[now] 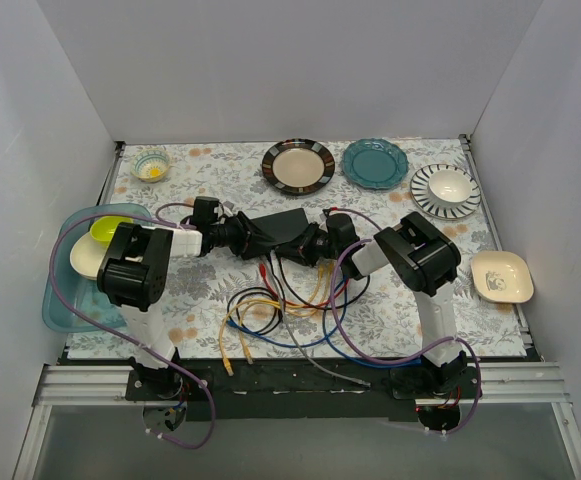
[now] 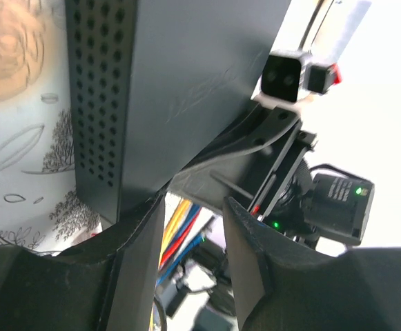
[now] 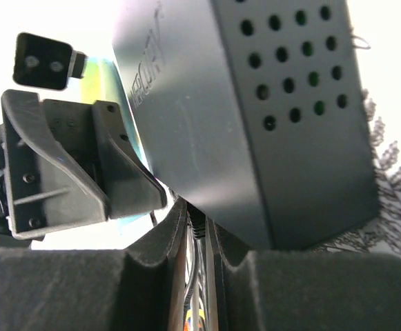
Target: Pull the plug from the switch port
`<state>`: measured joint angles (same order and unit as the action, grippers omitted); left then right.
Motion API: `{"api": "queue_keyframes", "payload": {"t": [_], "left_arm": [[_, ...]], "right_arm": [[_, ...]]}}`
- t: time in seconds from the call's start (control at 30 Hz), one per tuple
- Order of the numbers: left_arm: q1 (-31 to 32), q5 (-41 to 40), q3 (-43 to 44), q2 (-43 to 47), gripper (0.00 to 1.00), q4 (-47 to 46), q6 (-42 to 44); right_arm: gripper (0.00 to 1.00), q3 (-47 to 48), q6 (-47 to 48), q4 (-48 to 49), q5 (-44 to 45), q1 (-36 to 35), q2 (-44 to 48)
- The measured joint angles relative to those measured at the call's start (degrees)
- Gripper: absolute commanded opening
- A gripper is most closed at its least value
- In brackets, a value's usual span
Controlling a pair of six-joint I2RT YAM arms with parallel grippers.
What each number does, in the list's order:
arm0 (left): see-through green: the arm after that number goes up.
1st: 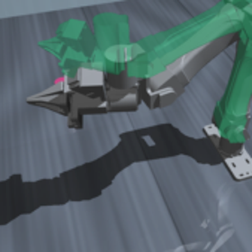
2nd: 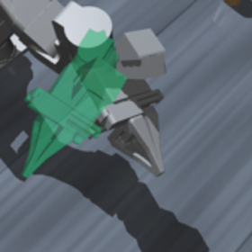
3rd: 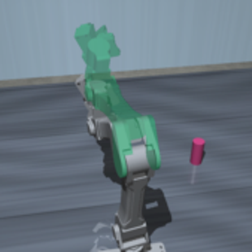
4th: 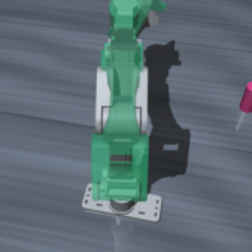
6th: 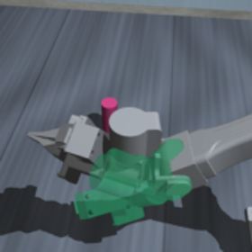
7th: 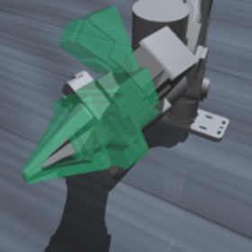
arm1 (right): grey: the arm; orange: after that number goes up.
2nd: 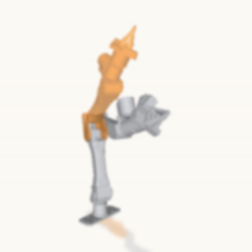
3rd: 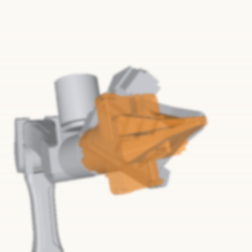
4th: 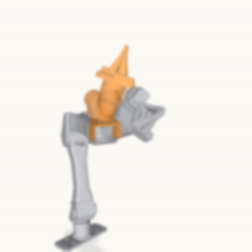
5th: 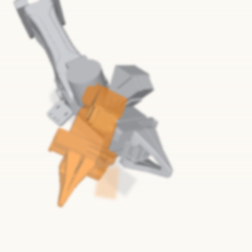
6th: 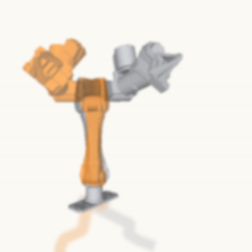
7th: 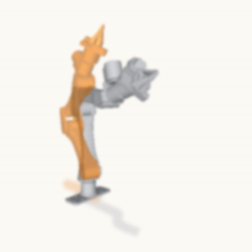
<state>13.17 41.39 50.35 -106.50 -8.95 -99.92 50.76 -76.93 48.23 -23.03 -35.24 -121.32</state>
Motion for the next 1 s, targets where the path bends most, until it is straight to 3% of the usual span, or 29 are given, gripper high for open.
{"api": "queue_keyframes", "payload": {"t": [0.37,0.83,1.0], "left_arm": [[0.42,4.42,1.14,-2.64,0.39,-0.09,-1.38],[0.33,2.23,5.01,-4.83,0.39,-0.11,-1.95],[0.33,1.75,5.22,-4.85,0.39,-0.07,-1.92]], "right_arm": [[0.01,-1.81,4.9,0.11,0.09,0.0,1.6],[0.01,-5.64,10.78,-2.12,-3.61,-0.02,5.05],[0.24,-7.02,11.06,-1.9,-4.2,-0.02,5.95]]}}
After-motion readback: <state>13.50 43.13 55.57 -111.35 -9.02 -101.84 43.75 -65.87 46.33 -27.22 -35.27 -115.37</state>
